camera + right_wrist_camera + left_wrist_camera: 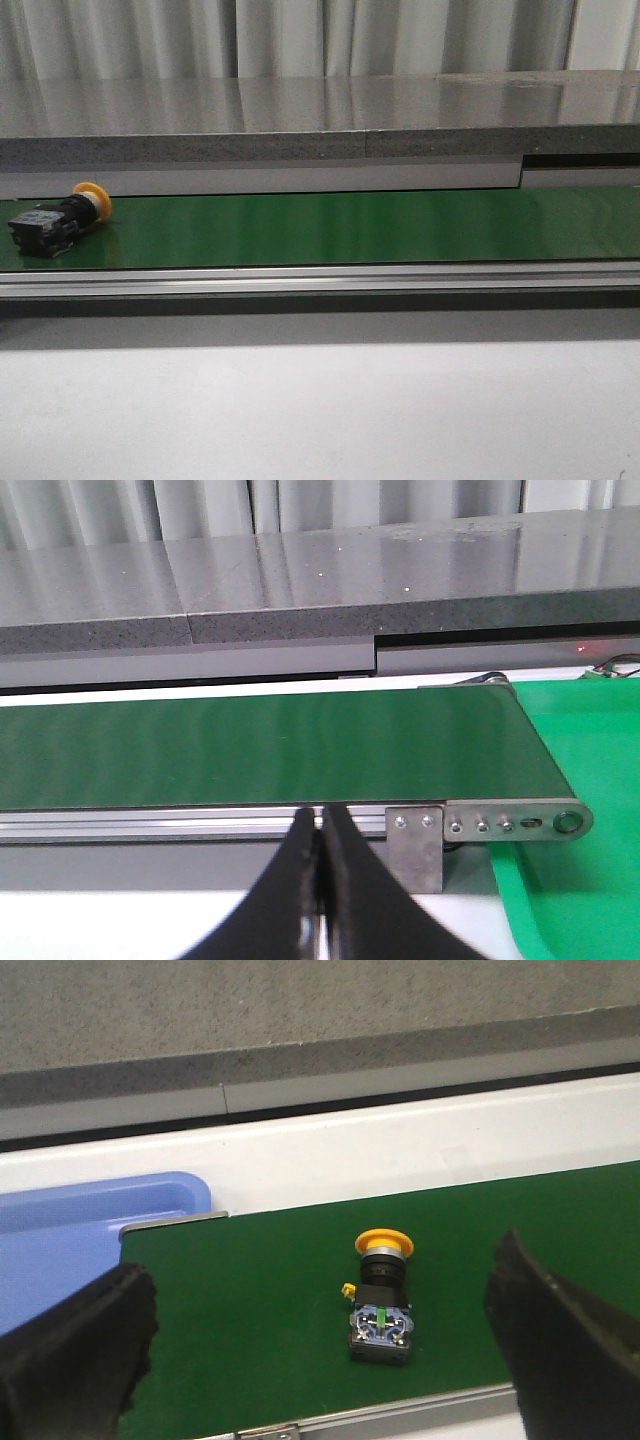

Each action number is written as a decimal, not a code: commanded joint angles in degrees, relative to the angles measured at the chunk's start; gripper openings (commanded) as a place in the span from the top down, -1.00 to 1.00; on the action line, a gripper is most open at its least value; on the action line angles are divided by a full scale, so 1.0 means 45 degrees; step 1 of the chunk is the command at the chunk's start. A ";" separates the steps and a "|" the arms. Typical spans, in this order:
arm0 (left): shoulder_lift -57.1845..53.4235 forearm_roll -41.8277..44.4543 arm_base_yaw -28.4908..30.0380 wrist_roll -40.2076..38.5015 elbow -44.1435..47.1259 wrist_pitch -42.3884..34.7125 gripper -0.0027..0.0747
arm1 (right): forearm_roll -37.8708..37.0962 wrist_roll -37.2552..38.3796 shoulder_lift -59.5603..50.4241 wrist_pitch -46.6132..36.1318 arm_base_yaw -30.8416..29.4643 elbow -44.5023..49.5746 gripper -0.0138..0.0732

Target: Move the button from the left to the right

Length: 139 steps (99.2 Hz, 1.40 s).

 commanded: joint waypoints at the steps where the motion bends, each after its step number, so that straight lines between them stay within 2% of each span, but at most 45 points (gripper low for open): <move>1: -0.1197 -0.0264 -0.0456 0.0047 0.0685 -0.1763 -0.72 | -0.0131 0.0000 -0.0262 -0.1011 0.0006 -0.0185 0.84; 23: -0.4050 -0.0312 -0.0620 0.0047 0.3597 -0.3118 -0.72 | -0.0131 0.0000 -0.0262 -0.1011 0.0006 -0.0185 0.84; 40: -0.5406 -0.0959 -0.0620 0.0047 0.5041 -0.4391 -0.72 | -0.0131 0.0000 -0.0262 -0.1011 0.0006 -0.0185 0.84; 83: -0.5589 -0.0959 -0.0620 0.0047 0.5339 -0.4794 -0.70 | -0.0131 0.0000 -0.0262 -0.1011 0.0006 -0.0185 0.84; 90: -0.5589 -0.0936 -0.0620 0.0047 0.5339 -0.4794 -0.57 | -0.0131 0.0000 -0.0262 -0.1011 0.0006 -0.0185 0.84; 97: -0.5589 -0.0936 -0.0620 0.0047 0.5339 -0.4794 -0.32 | -0.0131 0.0000 -0.0262 -0.1011 0.0006 -0.0185 0.84; 122: -0.5589 -0.0936 -0.0620 0.0047 0.5339 -0.4794 0.99 | -0.0131 0.0000 -0.0262 -0.1055 0.0010 -0.0185 0.84; 139: -0.5589 -0.0909 -0.0620 0.0047 0.5339 -0.4794 0.98 | -0.0131 0.0000 -0.0262 -0.1774 0.0010 -0.0197 0.84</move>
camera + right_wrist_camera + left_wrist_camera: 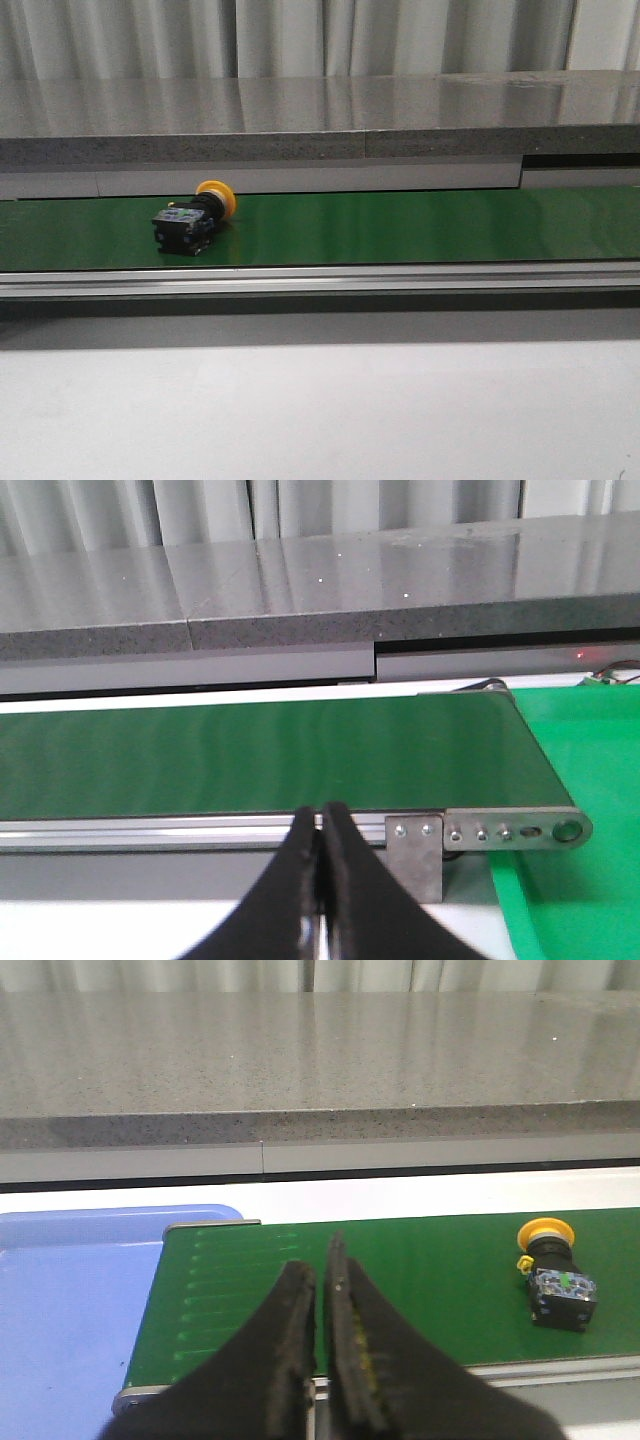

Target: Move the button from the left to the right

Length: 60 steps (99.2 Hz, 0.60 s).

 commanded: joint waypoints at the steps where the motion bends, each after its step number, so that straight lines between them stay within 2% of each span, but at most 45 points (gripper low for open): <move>1: 0.0042 -0.0104 -0.0126 0.0018 -0.0377 -0.1073 0.98 | -0.0131 0.0000 -0.0262 -0.1562 0.0010 -0.0197 0.84; 15: 0.0042 -0.0104 -0.0126 0.0018 -0.0377 -0.1073 0.98 | 0.0028 0.0000 -0.0262 -0.2233 0.0010 -0.0385 0.84; 30: 0.0042 -0.0104 -0.0126 0.0018 -0.0377 -0.1073 0.98 | 0.0149 0.0000 -0.0147 -0.1525 0.0010 -0.1790 0.84; 46: 0.0042 -0.0104 -0.0126 0.0018 -0.0377 -0.1073 0.98 | 0.0149 0.0000 0.0957 0.0895 0.0010 -0.3973 0.84; 60: 0.0042 -0.0104 -0.0126 0.0018 -0.0377 -0.1073 0.98 | 0.0159 0.0000 0.2938 0.3569 0.0010 -0.6257 0.84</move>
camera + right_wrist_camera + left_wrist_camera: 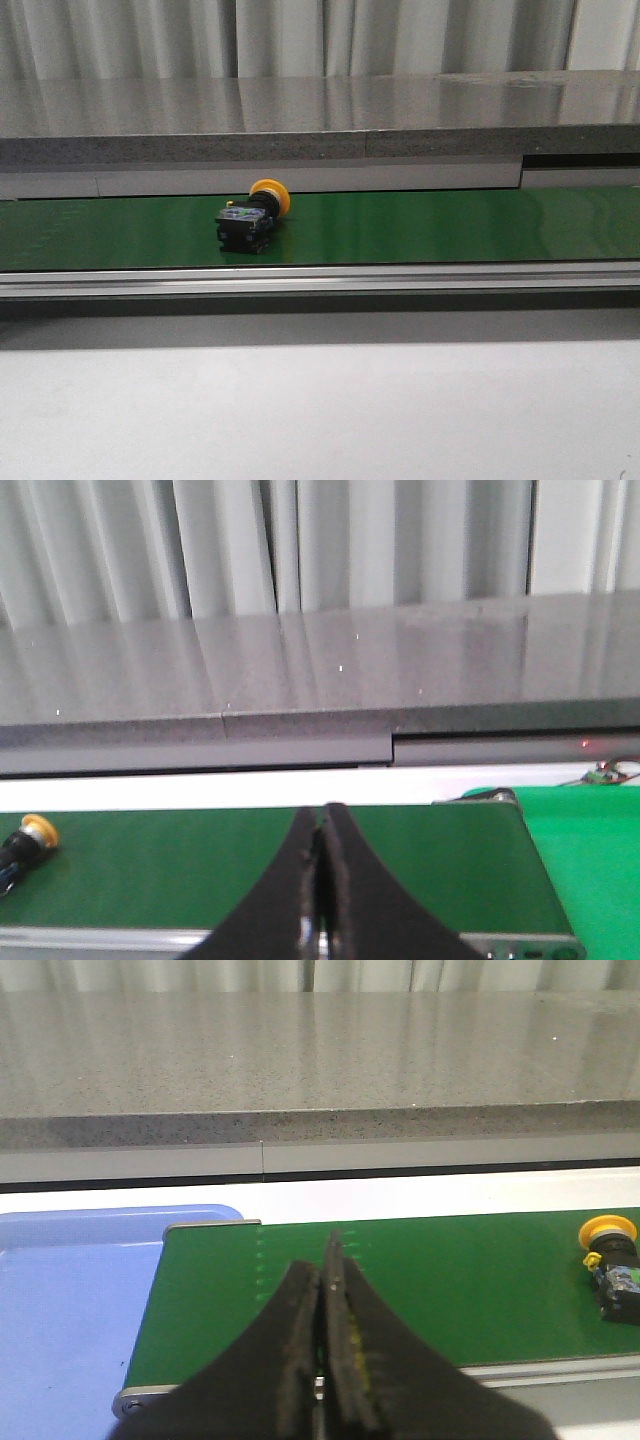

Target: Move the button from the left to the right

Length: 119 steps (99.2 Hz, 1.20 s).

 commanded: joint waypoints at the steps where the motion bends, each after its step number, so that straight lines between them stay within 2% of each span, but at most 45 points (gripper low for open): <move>1: 0.0042 -0.0104 -0.0126 0.0018 -0.0377 -0.1073 0.98 | 0.0012 0.0000 0.1543 0.0995 0.0010 -0.1722 0.84; 17: 0.0042 -0.0104 -0.0126 0.0018 -0.0377 -0.1073 0.98 | 0.0012 0.0000 0.4432 0.3883 0.0010 -0.4247 0.84; 27: 0.0042 -0.0104 -0.0126 0.0018 -0.0377 -0.1073 0.98 | 0.0065 0.0000 0.6074 0.4785 0.0010 -0.5414 0.84; 40: 0.0042 -0.0104 -0.0126 0.0018 -0.0377 -0.1073 0.98 | 0.0706 0.0000 0.7811 0.4890 0.0010 -0.6208 0.84; 68: 0.0042 -0.0104 -0.0126 0.0018 -0.0377 -0.1073 0.98 | 0.1309 0.0000 0.9992 0.4780 0.0010 -0.6250 0.79; 77: 0.0042 -0.0104 -0.0126 0.0018 -0.0377 -0.1073 0.98 | 0.1448 0.0000 1.0317 0.4780 0.0010 -0.6250 0.54; 92: 0.0042 -0.0104 -0.0126 0.0018 -0.0377 -0.1073 0.98 | 0.1448 0.0000 1.0505 0.4726 0.0010 -0.6237 -0.26; 99: 0.0042 -0.0104 -0.0126 0.0018 -0.0377 -0.1073 0.98 | 0.1448 0.0000 1.0505 0.4544 0.0010 -0.6237 -0.53; 106: 0.0042 -0.0104 -0.0126 0.0018 -0.0377 -0.1073 0.98 | 0.1589 0.0000 1.0505 0.4284 0.0010 -0.6237 -0.65; 119: 0.0042 -0.0104 -0.0126 0.0018 -0.0377 -0.1073 0.98 | 0.2365 0.0000 1.0539 0.3730 0.0010 -0.6237 -0.65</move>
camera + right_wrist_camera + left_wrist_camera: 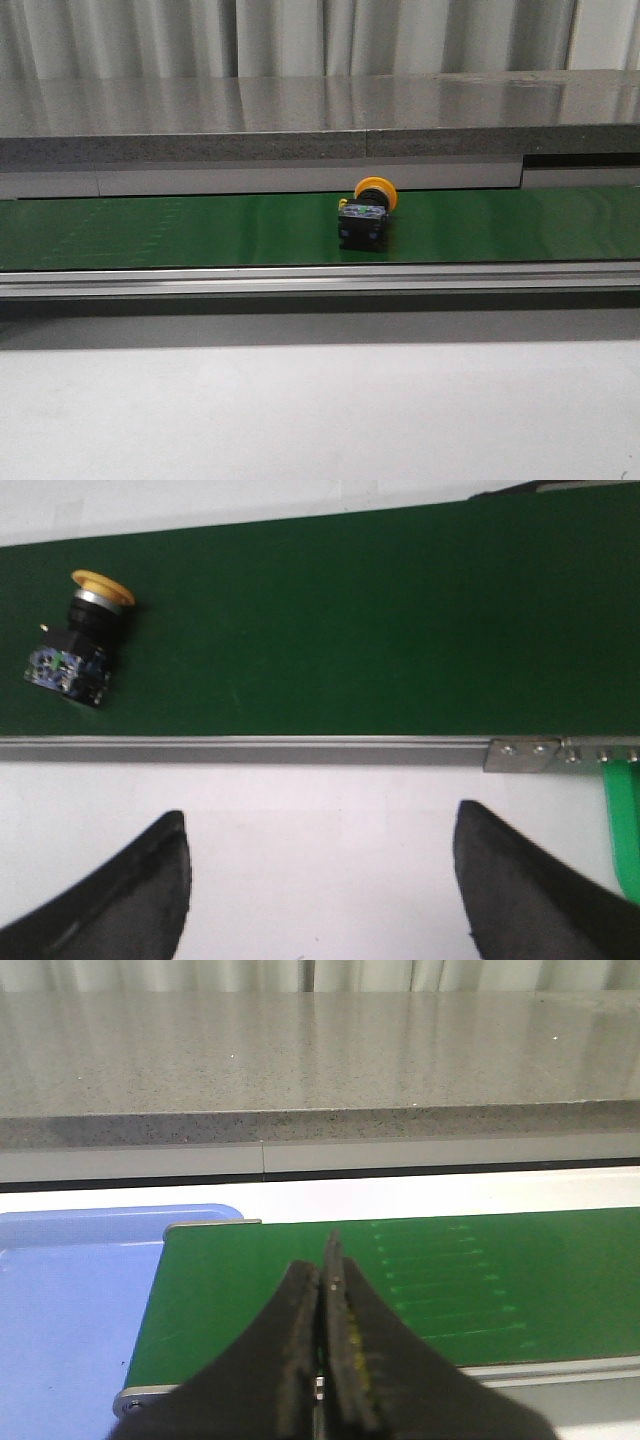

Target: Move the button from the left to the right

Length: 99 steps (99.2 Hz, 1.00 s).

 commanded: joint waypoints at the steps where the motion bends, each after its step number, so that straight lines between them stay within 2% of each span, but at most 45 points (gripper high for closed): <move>1: 0.0042 -0.0104 -0.0126 0.0018 -0.0377 -0.1073 0.98 | 0.0721 0.0000 -0.0028 -0.1147 0.0020 -0.0488 -0.65; 19: 0.0042 -0.0104 -0.0126 0.0018 -0.0377 -0.1073 0.98 | 0.1066 -0.0444 0.1091 -0.1219 0.0287 -0.1158 -0.65; 39: 0.0042 -0.0104 -0.0126 0.0018 -0.0377 -0.1073 0.98 | 0.1066 -0.0496 0.3325 -0.1369 0.1179 -0.2423 -0.65; 66: 0.0042 -0.0104 -0.0126 0.0018 -0.0377 -0.1073 0.98 | 0.0735 -0.0889 0.6184 -0.2707 0.2277 -0.3793 -0.65; 99: 0.0042 -0.0104 -0.0126 0.0018 -0.0377 -0.1073 0.98 | 0.0559 -0.1097 0.8000 -0.3409 0.2807 -0.4634 -0.65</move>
